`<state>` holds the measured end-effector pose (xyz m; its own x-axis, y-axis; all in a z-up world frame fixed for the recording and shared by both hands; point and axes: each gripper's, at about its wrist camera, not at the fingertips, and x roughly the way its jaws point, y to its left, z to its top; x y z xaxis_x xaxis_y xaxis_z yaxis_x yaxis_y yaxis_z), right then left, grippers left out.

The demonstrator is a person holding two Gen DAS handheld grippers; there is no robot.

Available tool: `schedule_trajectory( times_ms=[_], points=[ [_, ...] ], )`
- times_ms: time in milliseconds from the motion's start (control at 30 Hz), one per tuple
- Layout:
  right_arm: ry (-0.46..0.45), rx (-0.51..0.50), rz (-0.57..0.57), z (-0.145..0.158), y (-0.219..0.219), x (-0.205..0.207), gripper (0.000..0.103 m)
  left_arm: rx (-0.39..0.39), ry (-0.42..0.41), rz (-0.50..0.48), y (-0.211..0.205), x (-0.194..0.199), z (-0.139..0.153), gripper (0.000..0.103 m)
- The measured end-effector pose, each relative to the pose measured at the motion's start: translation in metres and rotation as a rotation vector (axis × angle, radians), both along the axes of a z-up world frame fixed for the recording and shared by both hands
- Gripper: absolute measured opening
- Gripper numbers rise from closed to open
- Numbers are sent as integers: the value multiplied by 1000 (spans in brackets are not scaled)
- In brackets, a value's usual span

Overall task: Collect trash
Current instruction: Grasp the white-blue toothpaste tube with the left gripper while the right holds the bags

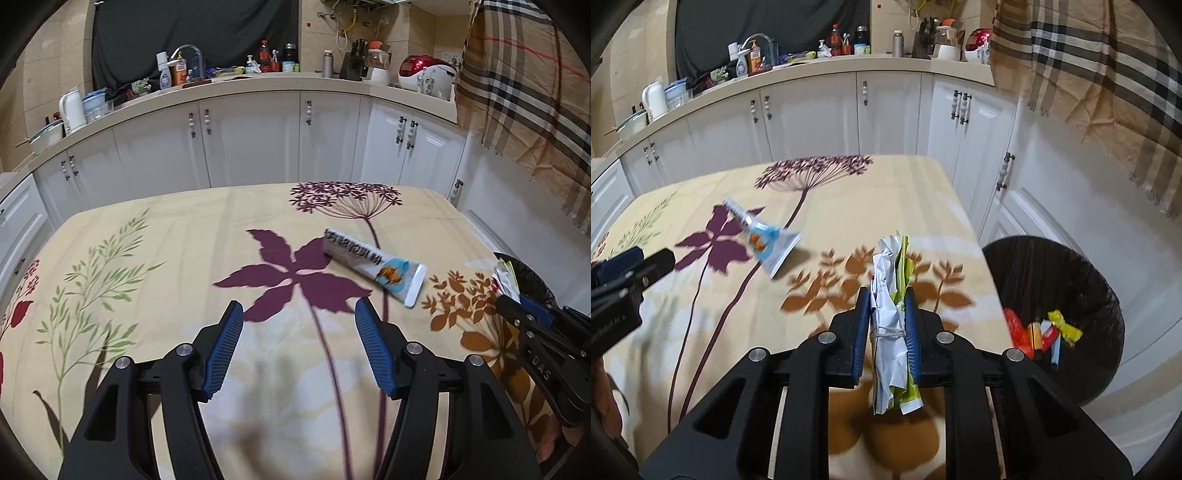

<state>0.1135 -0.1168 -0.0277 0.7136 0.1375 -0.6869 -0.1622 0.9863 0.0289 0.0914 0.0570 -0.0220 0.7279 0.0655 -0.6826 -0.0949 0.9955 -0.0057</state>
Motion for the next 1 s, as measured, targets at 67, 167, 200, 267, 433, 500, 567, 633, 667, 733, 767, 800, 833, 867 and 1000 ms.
schedule_trajectory(
  times_ms=[67, 167, 200, 267, 433, 500, 567, 633, 667, 733, 767, 800, 833, 867, 1000],
  points=[
    [-5, 3, -1, 0, -2, 8, 18, 3, 3, -3, -6, 6, 0, 63],
    [-10, 10, 2, 0, -4, 20, 18, 9, 10, -9, -12, 15, -1, 63],
    [-11, 12, 4, 0, -5, 23, 18, 10, 12, -9, -14, 17, -2, 63],
    [-13, 13, 8, 1, -6, 30, 18, 10, 19, -12, -18, 24, -3, 63],
    [-14, 22, 12, 2, -9, 44, 18, 20, 32, -18, -27, 42, -6, 63],
    [-12, 25, 15, 1, -11, 50, 18, 20, 36, -17, -29, 48, -6, 63],
    [-10, 27, 19, 1, -11, 54, 18, 18, 40, -15, -31, 54, -6, 63],
    [-11, 29, 23, 2, -12, 57, 18, 17, 43, -13, -34, 60, -6, 64],
    [-12, 31, 26, 2, -12, 59, 18, 16, 45, -13, -36, 63, -6, 65],
    [-12, 35, 30, 3, -13, 62, 18, 17, 49, -14, -38, 69, -6, 67],
    [-13, 37, 31, 3, -13, 63, 18, 20, 53, -15, -40, 72, -7, 67],
    [-13, 41, 32, 3, -14, 64, 18, 22, 56, -15, -41, 75, -8, 67],
    [-13, 43, 33, 3, -14, 65, 18, 25, 61, -15, -42, 78, -9, 67],
    [-13, 46, 33, 3, -15, 65, 18, 27, 68, -16, -42, 80, -11, 67],
    [-8, 54, 38, 2, -16, 64, 18, 37, 98, -22, -45, 89, -18, 67]
  ],
)
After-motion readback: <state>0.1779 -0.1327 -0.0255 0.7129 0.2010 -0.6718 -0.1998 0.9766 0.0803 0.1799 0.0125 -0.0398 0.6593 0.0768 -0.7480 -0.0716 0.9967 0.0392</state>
